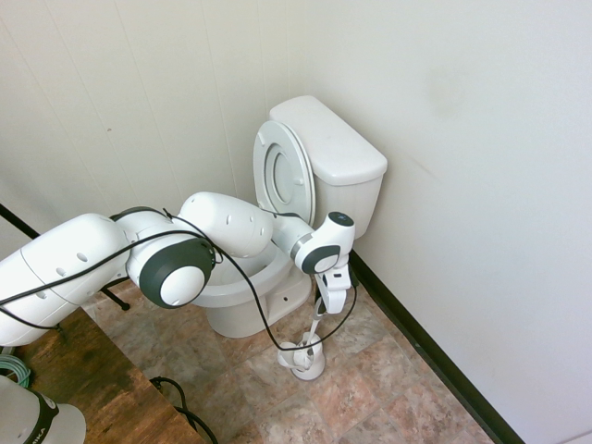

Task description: Clean the toilet

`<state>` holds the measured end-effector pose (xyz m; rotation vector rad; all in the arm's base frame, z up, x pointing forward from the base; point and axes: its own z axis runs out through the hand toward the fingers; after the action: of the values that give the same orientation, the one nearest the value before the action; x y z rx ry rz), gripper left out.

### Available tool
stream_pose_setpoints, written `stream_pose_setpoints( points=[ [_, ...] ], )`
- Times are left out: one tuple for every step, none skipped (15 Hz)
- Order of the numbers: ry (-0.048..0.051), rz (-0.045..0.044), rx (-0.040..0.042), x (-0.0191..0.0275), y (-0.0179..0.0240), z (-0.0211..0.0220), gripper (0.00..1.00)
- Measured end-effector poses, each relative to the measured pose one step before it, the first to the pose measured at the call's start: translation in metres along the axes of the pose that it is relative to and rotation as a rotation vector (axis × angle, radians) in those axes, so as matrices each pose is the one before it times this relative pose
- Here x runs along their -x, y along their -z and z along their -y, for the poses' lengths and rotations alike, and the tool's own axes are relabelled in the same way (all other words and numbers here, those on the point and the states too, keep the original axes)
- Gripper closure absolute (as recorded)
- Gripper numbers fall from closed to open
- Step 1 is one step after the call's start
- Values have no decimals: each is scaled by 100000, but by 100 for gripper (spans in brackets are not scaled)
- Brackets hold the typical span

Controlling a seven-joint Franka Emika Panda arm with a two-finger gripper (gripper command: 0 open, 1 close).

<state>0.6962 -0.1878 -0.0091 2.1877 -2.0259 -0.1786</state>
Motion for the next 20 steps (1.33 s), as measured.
stream_pose_setpoints(
  points=[
    [-140,146,-100,-99,14,-17,100],
    [34,273,-154,77,14,37,100],
    [259,142,-56,142,-4,46,100],
    [341,31,48,42,4,9,100],
    [416,-16,26,-15,1,-7,100],
    [538,-24,23,7,-1,-2,100],
    [591,-101,-9,-5,8,-11,100],
    [658,-150,-236,-58,4,-35,100],
    [570,-251,-577,-55,22,-85,100],
    [446,-332,-781,-54,33,-191,100],
    [132,-341,-808,-60,82,-358,100],
    [-7,-362,-858,-26,160,-444,100],
    [6,-391,-867,5,289,-471,100],
    [196,-428,-886,68,465,-462,100],
    [416,-410,-604,204,487,-442,100],
    [399,-430,-660,330,449,-444,100],
    [494,-428,-582,423,433,-475,100],
    [562,-449,-363,449,575,-489,100],
    [315,-854,-222,273,785,-461,100],
    [-18,-639,-227,168,887,-539,100]
  ],
)
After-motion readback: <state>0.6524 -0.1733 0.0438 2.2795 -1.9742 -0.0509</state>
